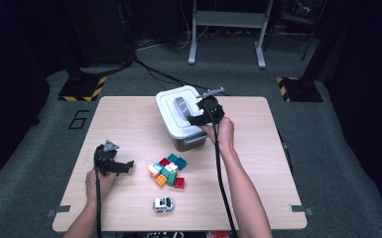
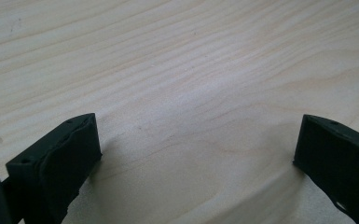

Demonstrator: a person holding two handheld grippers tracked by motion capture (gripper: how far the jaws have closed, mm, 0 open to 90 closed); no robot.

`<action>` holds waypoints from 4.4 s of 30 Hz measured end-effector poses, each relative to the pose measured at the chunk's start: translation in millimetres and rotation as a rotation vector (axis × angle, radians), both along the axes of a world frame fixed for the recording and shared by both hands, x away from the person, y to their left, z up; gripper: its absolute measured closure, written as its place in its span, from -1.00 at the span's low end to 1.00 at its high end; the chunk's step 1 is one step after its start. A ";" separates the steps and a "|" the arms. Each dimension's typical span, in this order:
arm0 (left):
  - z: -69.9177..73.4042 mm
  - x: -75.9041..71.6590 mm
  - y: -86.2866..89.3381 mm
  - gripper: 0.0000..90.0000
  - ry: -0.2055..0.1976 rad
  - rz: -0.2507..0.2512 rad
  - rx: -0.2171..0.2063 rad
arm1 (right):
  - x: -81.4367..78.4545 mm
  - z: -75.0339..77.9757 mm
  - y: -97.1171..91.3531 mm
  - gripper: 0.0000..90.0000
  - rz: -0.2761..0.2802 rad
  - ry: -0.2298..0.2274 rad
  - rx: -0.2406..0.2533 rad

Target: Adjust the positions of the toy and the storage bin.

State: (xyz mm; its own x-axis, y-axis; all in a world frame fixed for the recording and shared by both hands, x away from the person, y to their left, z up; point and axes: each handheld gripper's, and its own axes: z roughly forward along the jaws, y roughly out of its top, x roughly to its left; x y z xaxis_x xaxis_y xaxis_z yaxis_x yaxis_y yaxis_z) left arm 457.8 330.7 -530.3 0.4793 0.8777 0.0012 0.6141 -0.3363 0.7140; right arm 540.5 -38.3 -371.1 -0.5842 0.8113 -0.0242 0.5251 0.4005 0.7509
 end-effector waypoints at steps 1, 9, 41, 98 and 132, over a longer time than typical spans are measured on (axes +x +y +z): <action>0.0 0.0 0.0 -0.99 0.000 0.000 0.000 | 1.2 -1.0 4.9 -0.30 -0.002 -0.011 -0.012; -0.8 0.3 0.1 -0.99 -0.011 0.001 0.004 | 14.2 -7.2 34.8 0.00 0.002 -0.042 -0.052; -0.4 0.1 -0.2 -0.99 -0.006 0.004 0.000 | -3.6 -10.2 -15.0 0.50 -0.024 0.015 -0.085; -0.6 0.1 -0.2 -0.99 -0.007 0.004 0.000 | -39.4 -8.3 -45.6 0.49 -0.034 0.020 -0.098; 0.0 0.0 0.1 -0.99 0.000 0.000 0.001 | -76.1 -8.4 -70.5 0.50 0.084 0.085 -0.029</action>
State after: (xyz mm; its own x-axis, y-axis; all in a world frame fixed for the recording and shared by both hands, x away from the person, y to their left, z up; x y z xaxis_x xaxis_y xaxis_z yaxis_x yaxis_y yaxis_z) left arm 457.8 330.8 -530.3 0.4793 0.8776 0.0023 0.6140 -0.3372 0.7136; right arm 464.3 -108.8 -379.5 -0.6512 0.7588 0.0053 0.5499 0.4671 0.6925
